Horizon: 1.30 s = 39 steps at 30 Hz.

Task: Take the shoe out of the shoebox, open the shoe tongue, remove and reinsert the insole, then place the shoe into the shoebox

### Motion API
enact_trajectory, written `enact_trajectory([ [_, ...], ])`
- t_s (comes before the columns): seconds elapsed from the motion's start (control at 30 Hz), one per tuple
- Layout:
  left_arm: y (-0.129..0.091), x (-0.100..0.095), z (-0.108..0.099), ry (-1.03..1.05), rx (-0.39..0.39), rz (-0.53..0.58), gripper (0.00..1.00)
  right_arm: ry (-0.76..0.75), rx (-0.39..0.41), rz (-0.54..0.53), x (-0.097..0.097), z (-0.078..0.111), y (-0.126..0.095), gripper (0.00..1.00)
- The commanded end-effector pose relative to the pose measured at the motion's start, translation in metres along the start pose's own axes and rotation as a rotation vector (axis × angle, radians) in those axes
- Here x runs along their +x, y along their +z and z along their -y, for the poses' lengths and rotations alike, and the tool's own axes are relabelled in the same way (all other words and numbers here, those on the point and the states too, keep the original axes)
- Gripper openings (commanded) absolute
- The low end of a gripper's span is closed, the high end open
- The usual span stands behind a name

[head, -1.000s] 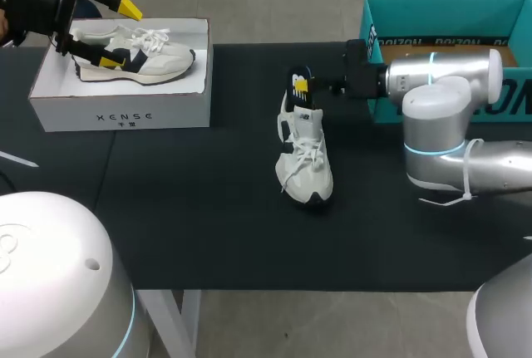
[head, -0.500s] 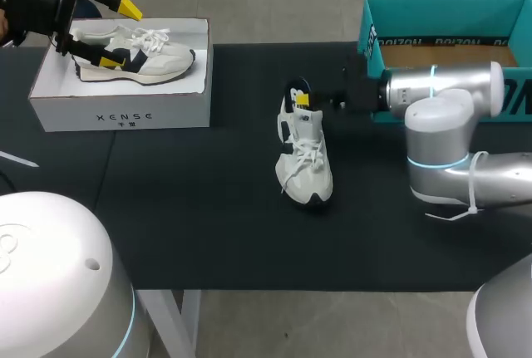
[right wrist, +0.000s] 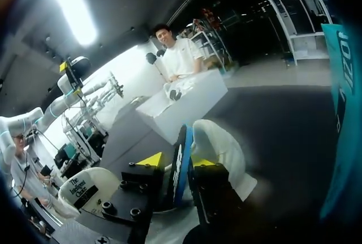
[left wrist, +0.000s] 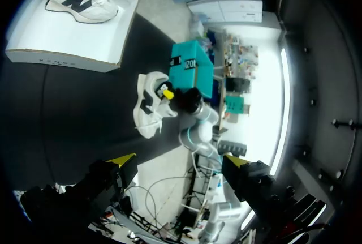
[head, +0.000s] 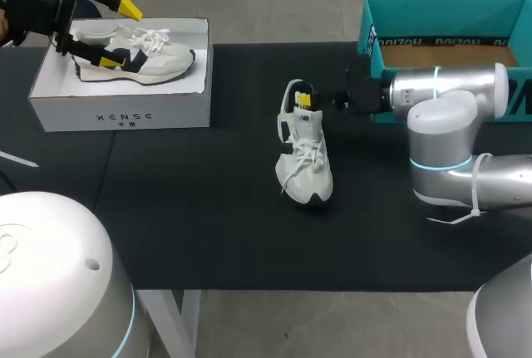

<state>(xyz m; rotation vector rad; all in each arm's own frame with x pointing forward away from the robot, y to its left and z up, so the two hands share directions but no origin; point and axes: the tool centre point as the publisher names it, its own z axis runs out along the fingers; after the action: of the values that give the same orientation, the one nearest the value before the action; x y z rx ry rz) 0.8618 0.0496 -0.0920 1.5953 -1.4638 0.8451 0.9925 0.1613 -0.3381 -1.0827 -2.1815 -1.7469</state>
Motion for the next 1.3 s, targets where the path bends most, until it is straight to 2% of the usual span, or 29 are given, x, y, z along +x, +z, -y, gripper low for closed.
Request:
enact_trajectory([
  [0.03,0.0,0.0,0.0,-0.001,-0.001,0.002,1.0,-0.003,0.004,0.0,-0.003,-0.005,-0.002,0.32],
  [0.27,0.0,0.0,0.0,-0.001,-0.001,0.002,1.0,-0.018,-0.001,0.013,-0.008,-0.012,-0.002,0.26],
  [0.3,0.0,0.0,0.0,-0.001,-0.001,0.002,1.0,-0.019,-0.001,0.013,-0.007,-0.012,-0.002,0.2],
  [0.37,0.0,0.0,0.0,-0.001,-0.001,0.002,1.0,-0.018,0.003,0.005,-0.006,-0.011,0.0,0.0],
  [0.6,0.0,0.0,0.0,-0.001,-0.001,0.002,1.0,0.0,0.019,-0.023,0.002,-0.001,0.006,0.0],
  [1.07,0.0,0.0,0.0,-0.001,-0.001,0.002,1.0,0.022,0.044,-0.039,0.004,0.011,0.008,0.0],
  [1.23,0.0,0.0,0.0,-0.001,-0.001,0.002,1.0,0.022,0.037,-0.035,0.003,0.007,0.007,0.4],
  [1.3,0.0,0.0,0.0,-0.001,-0.001,0.002,1.0,0.017,0.03,-0.034,0.003,0.004,0.006,0.44],
])
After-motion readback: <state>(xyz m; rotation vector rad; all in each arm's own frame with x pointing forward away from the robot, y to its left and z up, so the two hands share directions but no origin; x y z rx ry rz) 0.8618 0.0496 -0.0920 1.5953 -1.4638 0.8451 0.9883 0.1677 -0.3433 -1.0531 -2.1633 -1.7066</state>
